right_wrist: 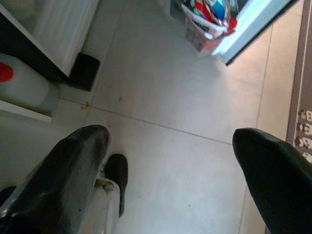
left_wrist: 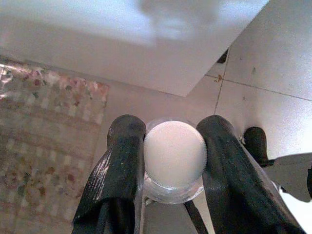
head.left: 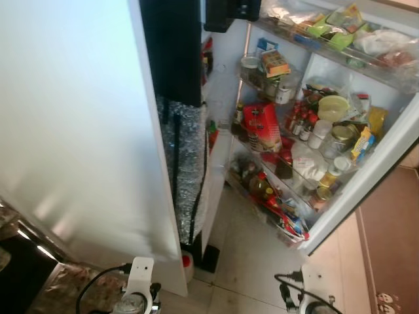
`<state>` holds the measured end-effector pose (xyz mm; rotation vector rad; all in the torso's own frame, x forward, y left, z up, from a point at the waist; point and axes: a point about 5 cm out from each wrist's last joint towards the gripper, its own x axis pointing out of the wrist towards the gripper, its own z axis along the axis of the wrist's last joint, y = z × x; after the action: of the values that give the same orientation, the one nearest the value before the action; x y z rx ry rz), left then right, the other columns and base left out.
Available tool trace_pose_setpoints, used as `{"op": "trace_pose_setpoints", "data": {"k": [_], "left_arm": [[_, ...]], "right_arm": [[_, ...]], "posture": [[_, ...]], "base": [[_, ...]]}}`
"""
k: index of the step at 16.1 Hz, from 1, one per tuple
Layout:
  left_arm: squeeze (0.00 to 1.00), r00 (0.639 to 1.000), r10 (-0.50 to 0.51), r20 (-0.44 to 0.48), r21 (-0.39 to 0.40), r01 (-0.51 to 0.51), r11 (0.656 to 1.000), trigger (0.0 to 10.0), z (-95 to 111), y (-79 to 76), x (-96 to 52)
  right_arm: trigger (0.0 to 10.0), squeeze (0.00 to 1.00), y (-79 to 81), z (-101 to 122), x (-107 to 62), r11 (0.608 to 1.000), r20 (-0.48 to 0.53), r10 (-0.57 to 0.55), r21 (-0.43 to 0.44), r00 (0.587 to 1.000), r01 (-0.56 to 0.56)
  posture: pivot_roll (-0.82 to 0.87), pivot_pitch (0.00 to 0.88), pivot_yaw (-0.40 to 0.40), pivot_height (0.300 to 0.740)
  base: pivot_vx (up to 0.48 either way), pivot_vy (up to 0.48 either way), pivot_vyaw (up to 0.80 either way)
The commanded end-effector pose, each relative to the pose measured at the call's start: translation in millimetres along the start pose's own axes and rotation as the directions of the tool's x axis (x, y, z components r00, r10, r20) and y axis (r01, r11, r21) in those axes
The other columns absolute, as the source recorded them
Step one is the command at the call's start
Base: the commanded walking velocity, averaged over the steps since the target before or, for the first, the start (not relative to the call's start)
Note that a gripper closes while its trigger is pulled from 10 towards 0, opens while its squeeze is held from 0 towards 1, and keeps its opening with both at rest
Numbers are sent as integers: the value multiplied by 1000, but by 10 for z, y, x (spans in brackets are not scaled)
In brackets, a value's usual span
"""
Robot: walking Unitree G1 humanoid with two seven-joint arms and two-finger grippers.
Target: Restocking fridge
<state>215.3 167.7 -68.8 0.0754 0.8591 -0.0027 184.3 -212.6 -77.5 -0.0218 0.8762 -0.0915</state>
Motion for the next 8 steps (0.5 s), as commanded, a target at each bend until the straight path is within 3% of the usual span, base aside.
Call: {"op": "trace_pose_setpoints", "data": {"k": [1,3,7,8], "left_arm": [[0,1000,3,-28,0,-3,1000,10000,-89,1,-16],[0,999,6,-36,-1,-6,1000,10000,-127,19,-25],[0,999,11,-52,8,-10,1000,10000,-202,56,-44],[0,998,11,-57,10,-11,1000,10000,-224,64,-50]], "right_arm": [[10000,0,9,-47,-8,1000,-21,3,-20,1000,-3],[10000,0,22,-72,-13,999,-28,4,-48,1000,-5],[10000,0,45,-133,-31,999,-30,6,-43,1000,-8],[10000,0,38,-168,-42,1000,-35,-4,-15,999,3]], "posture": [[-147,56,-25,740],[-143,74,-28,740],[-147,108,-27,740],[-148,116,-25,740]], "base": [[0,-304,0],[0,-319,0],[0,-344,669],[0,-356,0]]}}
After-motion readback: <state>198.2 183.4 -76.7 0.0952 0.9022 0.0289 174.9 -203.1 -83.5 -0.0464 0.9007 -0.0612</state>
